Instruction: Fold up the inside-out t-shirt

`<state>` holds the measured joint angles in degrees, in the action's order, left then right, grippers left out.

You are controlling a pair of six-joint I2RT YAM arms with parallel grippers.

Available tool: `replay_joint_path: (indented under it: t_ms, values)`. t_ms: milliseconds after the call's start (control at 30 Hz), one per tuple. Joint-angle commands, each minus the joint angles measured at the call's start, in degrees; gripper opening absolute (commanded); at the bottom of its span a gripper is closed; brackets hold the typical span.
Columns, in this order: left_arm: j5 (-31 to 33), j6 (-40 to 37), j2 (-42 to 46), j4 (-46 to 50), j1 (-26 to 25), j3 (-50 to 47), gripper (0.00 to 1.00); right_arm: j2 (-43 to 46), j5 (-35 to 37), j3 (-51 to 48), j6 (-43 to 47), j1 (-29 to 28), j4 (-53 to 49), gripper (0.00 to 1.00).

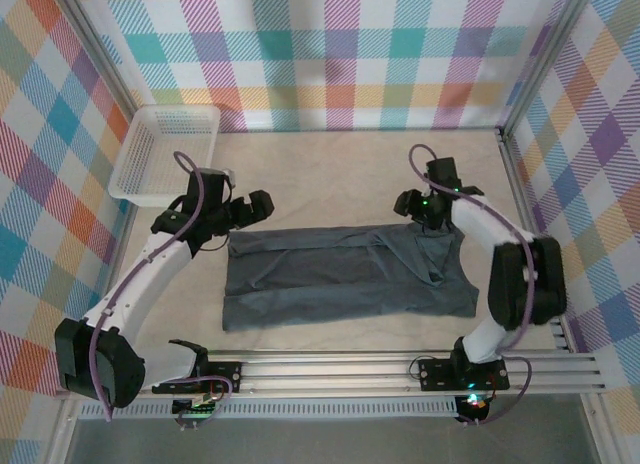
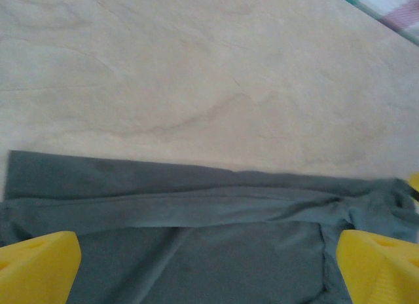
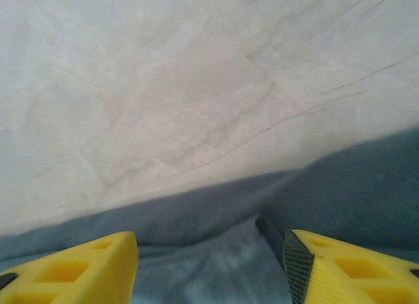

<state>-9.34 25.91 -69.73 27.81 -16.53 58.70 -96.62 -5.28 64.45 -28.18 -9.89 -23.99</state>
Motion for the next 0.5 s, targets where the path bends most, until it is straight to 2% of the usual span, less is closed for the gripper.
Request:
replay_joint_path:
  t_ms: [0,67,100,167,200,333,467]
  values:
    - [-7.82,-1.73,1.98,-3.85,-1.66,-0.95,1.00,-5.57,-3.36,3.90,2.17,-0.22,-0.70,0.62]
    - [-8.72,-2.40,2.88,-4.17,-2.73,-1.47,1.00,-6.98,-5.67,4.16,1.82,-0.56,-0.17,0.58]
    - [-8.41,-2.53,3.29,-4.01,-3.16,-1.64,1.00,-6.96,-6.24,3.91,1.48,-0.70,0.11,0.51]
    - [-6.97,-2.51,3.86,-3.61,-3.50,-2.21,1.00,-5.89,-5.79,3.13,0.73,-1.01,-0.12,0.30]
    - [-6.04,-2.32,3.82,-3.32,-3.50,-2.37,1.00,-5.07,-5.19,2.77,0.63,-1.01,-0.64,0.22]
    - [-4.44,-2.21,2.57,-3.10,-3.50,-2.19,1.00,0.29,-4.16,0.81,0.85,-1.01,-3.04,0.01]
    - [-4.02,-2.14,0.44,-2.21,-3.65,-0.74,1.00,8.96,-5.65,-7.64,-3.14,-2.73,-4.74,0.00]
